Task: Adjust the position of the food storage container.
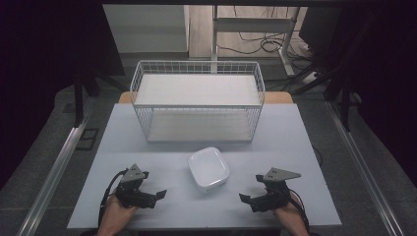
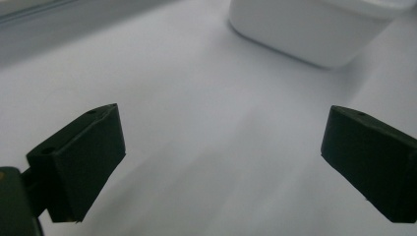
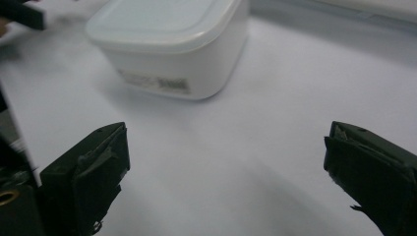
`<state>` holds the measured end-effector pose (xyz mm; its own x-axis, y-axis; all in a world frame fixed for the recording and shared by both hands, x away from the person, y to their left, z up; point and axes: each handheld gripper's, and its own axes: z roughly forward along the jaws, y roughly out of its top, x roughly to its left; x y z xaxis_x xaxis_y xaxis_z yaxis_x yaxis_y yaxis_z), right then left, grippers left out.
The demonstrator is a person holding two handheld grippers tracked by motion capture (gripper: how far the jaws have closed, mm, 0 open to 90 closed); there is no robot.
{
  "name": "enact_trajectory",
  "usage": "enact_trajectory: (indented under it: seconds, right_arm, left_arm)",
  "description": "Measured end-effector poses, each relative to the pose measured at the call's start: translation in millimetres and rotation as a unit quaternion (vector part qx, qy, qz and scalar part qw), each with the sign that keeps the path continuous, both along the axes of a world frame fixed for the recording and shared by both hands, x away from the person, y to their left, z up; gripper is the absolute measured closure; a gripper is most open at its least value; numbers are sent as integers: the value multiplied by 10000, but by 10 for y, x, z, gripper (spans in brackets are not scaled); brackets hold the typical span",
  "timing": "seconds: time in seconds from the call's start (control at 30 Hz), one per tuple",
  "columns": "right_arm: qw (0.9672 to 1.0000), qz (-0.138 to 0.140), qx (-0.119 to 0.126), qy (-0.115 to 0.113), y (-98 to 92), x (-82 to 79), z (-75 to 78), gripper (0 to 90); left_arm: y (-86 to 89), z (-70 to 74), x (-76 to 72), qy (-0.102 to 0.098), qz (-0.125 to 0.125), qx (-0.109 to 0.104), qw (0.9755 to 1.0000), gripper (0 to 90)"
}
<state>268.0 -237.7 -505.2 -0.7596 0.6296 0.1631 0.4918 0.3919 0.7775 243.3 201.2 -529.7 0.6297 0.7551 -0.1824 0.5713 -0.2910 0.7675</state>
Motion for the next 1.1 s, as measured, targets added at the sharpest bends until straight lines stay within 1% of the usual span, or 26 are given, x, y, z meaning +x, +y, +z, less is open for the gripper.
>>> enact_trajectory:
  seconds: [0.03,0.07,0.1,0.13,0.17,0.2,0.23,0.27,0.37,0.4,0.43,0.5,0.53,0.57,0.6,0.63,0.7,0.73,0.77,0.8,0.9,0.93,1.0,1.03,1.07,1.1]
  right_arm:
    - [10000,-6,90,29,6,4,-1,25]
    - [9998,-33,212,29,3,21,4,21]
    - [9998,-33,212,29,3,21,4,21]
    - [9993,-168,317,-52,-8,44,-6,12]
    - [9993,-168,317,-52,-8,44,-6,12]
    - [9992,-313,206,-125,-22,66,-28,5]
    - [9992,-313,206,-125,-22,66,-28,5]
    - [9990,-382,164,-149,-27,83,-46,3]
    - [9991,-368,161,-138,-22,91,-56,0]
    - [9993,-348,109,-111,-3,94,-67,0]
    - [9993,-348,109,-111,-3,94,-67,0]
    - [9994,-324,-12,-85,12,96,-71,0]
    - [9995,-315,-70,-49,25,101,-72,0]
    - [9995,-315,-70,-49,25,101,-72,0]
    - [9993,-360,-75,-40,31,103,-61,0]
    - [9993,-360,-75,-40,31,103,-61,0]
    - [9992,-395,-58,-72,28,106,-34,0]
    - [9988,-454,-108,-143,34,107,-3,0]
    - [9988,-454,-108,-143,34,107,-3,0]
    - [9985,-496,-178,-177,45,114,26,0]
    - [9981,-541,-236,-189,66,130,53,0]
    - [9976,-609,-263,-194,95,154,85,22]
    - [9978,-619,-193,-152,116,184,123,105]
    - [9978,-619,-193,-152,116,184,123,105]
    - [9976,-653,-167,-129,133,214,162,218]
    - [9976,-653,-167,-129,133,214,162,218]
  left_arm:
    - [7,-8,14,34,9,-61,10000,29]
    - [7,-8,14,34,9,-61,10000,29]
    - [15,-12,16,19,12,-65,10000,29]
    - [26,-15,10,-33,39,-52,10000,28]
    - [26,-15,10,-33,39,-52,10000,28]
    - [32,-15,11,-77,50,-61,9999,27]
    - [34,-15,14,-95,53,-77,9999,27]
    - [39,-17,23,-113,62,-95,9999,27]
    - [42,-21,25,-126,76,-65,9999,27]
    - [45,-20,25,-152,97,-51,9998,29]
    - [45,-20,25,-152,97,-51,9998,29]
    - [52,-16,27,-192,115,-56,9997,29]
    - [65,-15,32,-195,95,-106,9997,33]
    - [65,-15,32,-195,95,-106,9997,40]
    - [82,-13,43,-132,29,-218,9997,45]
    - [82,-13,43,-132,29,-218,9997,48]
    - [90,-13,49,-98,-35,-301,9995,53]
    - [85,-14,50,-116,-61,-288,9995,58]
    - [85,-14,50,-116,-61,-288,9995,58]
    - [75,-17,49,-126,-67,-259,9996,56]
    - [68,-21,51,-141,-66,-229,9996,52]
    - [72,-19,50,-162,-44,-196,9997,50]
    - [89,-16,48,-173,-13,-212,9996,50]
    - [89,-16,48,-173,-13,-212,9996,51]
    - [99,-15,48,-170,4,-220,9996,51]
    - [110,-14,49,-168,22,-224,9996,51]
